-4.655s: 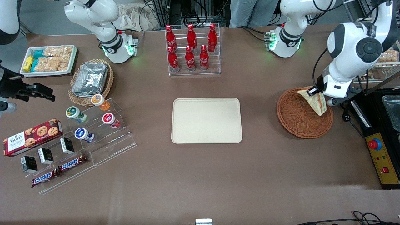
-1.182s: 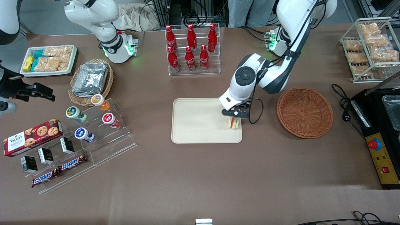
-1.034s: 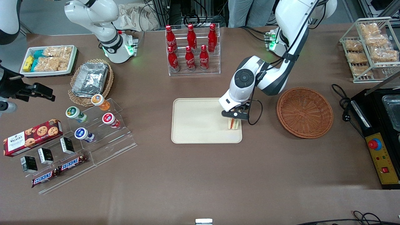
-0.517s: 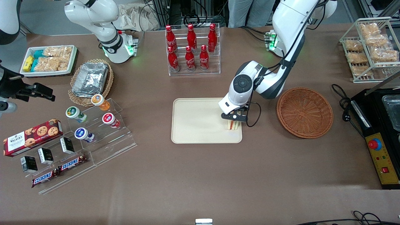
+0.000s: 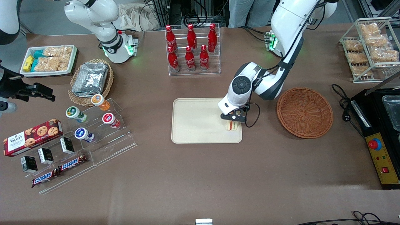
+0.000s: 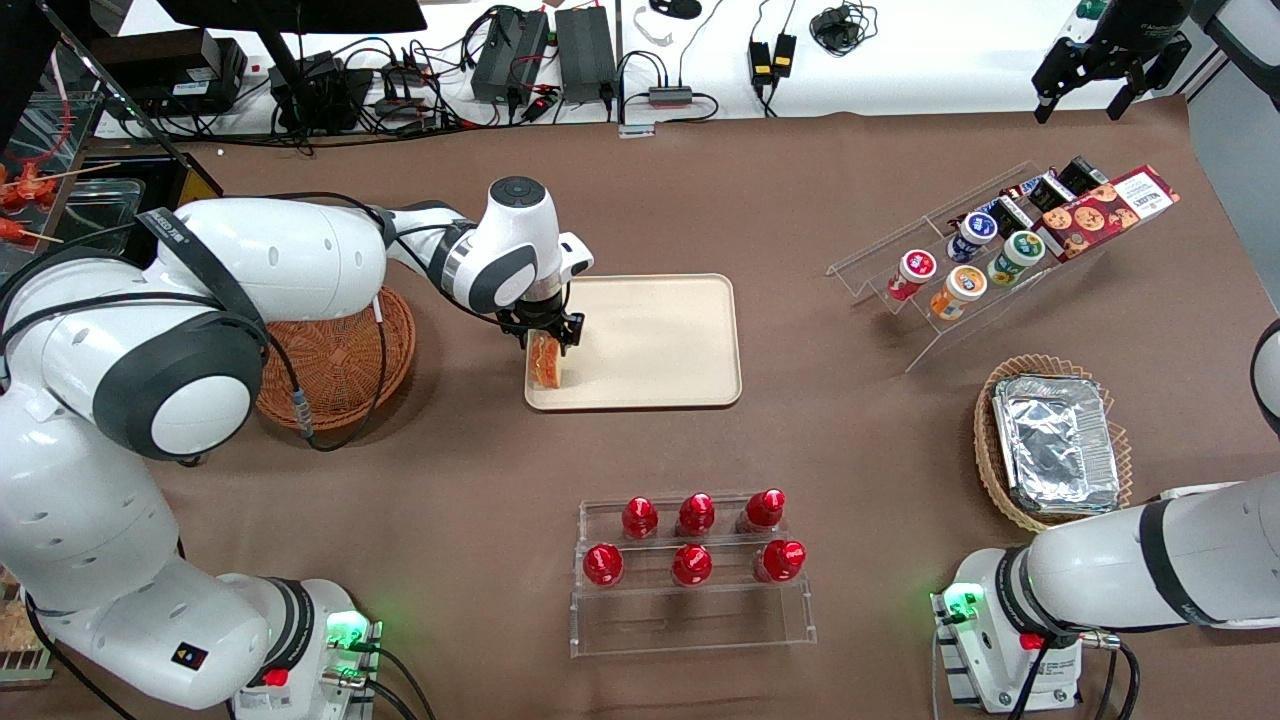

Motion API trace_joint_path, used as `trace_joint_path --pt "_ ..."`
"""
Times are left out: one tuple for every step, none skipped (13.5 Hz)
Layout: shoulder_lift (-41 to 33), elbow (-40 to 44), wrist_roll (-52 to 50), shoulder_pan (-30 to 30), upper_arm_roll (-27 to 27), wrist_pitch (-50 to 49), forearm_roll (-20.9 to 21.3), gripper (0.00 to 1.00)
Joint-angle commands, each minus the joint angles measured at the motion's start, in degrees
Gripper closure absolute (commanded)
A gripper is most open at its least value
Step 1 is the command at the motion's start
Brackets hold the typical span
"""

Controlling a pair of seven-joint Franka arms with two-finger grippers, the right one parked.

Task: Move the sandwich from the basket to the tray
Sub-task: 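Lower the sandwich onto the tray with the left gripper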

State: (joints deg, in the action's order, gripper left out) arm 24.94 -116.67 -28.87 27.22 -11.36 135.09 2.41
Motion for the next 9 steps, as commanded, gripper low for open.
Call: trace_joint_path --pt "0.7 1.3 -1.9 0.7 0.4 0.1 1.0 0.01" --pt "0.7 1.3 -2.2 0.6 0.4 0.1 1.0 0.01" --pt "0.7 1.3 -2.2 0.7 0.4 0.1 1.0 0.01" --pt "0.7 1.4 -2.2 0.7 0.4 0.1 1.0 0.01" --pt "0.6 1.4 -2.2 0.7 0.4 0.1 1.0 0.01" --pt "0.0 1.4 -2.2 0.6 0.4 0.0 1.0 0.01" --pt "-1.1 1.5 -3.0 0.5 0.5 -0.4 1.0 0.01" --pt "-2.5 1.4 -3.7 0.5 0.5 -0.8 1.0 0.01" --pt "-4.3 1.5 -3.7 0.1 0.5 -1.7 1.0 0.01"
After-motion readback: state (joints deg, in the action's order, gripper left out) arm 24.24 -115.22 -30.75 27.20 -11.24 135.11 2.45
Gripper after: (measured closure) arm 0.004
